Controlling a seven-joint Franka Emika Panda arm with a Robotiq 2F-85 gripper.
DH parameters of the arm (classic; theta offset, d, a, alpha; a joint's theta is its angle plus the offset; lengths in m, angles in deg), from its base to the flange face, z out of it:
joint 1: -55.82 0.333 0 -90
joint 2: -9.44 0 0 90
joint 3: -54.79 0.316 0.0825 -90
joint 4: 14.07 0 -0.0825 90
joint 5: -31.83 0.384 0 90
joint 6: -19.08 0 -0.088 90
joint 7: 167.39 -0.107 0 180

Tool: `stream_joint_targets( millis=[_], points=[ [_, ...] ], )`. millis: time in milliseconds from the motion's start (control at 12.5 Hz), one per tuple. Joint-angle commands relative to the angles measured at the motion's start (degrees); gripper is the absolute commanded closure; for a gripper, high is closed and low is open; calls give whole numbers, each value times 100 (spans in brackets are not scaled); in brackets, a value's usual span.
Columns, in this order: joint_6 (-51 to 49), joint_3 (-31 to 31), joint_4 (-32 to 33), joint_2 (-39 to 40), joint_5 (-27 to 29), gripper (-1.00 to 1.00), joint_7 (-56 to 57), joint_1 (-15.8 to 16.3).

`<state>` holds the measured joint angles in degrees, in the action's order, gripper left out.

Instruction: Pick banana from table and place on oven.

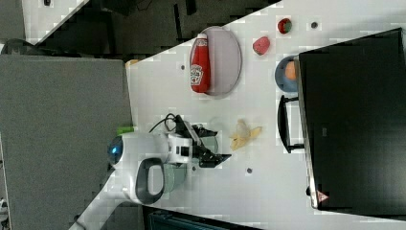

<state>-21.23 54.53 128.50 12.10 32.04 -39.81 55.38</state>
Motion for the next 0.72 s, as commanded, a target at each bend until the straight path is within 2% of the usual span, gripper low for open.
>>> stream_joint_targets(
  millis=[80, 720],
  points=[
    [534, 59, 49, 295, -46, -100, -186, 2],
    [2007, 142, 29, 1616, -46, -100, -196, 5]
  ],
)
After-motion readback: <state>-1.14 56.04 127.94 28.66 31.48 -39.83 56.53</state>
